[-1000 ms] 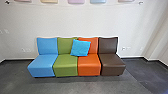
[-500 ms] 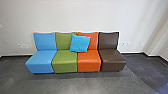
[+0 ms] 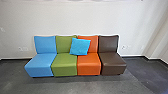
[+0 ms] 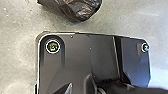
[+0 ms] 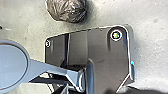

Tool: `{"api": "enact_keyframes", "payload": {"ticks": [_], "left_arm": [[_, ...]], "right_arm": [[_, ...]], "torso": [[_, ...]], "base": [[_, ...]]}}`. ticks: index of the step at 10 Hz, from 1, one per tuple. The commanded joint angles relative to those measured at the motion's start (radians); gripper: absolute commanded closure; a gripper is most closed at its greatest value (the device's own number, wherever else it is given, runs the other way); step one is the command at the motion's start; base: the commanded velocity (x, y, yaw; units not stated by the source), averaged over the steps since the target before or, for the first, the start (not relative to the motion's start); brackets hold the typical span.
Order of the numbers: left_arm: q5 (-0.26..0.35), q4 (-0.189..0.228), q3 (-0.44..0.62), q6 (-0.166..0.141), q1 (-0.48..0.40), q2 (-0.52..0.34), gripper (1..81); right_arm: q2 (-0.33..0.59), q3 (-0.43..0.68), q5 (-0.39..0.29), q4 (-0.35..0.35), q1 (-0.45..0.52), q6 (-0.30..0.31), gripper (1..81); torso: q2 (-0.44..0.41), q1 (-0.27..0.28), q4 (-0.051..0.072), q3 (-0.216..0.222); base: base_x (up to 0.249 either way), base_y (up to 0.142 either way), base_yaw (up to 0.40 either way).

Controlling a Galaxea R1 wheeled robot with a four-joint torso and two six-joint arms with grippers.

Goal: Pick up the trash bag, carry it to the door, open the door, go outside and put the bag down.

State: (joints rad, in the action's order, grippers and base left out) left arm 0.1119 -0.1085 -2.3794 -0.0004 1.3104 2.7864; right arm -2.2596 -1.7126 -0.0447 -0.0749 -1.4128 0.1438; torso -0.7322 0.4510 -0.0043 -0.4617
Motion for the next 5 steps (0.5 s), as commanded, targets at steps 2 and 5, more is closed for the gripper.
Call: {"api": "enact_keyframes", "payload": {"ticks": [2,5], "left_arm": [[0.143,-0.059,0.005,0.002,-0.11,-0.022,1.0],[0.167,-0.083,0.009,0.002,-0.156,-0.031,1.0]], "right_arm": [[0.119,0.113,-0.047,0.023,0.057,0.008,1.0],[0.174,0.171,-0.047,0.036,0.074,0.008,1.0]], "torso": [[-0.133,0.085,0.0,-0.07],[-0.225,0.143,0.0,-0.051]], "base": [[0.0,0.0,0.0],[0.0,0.0,0.0]]}}
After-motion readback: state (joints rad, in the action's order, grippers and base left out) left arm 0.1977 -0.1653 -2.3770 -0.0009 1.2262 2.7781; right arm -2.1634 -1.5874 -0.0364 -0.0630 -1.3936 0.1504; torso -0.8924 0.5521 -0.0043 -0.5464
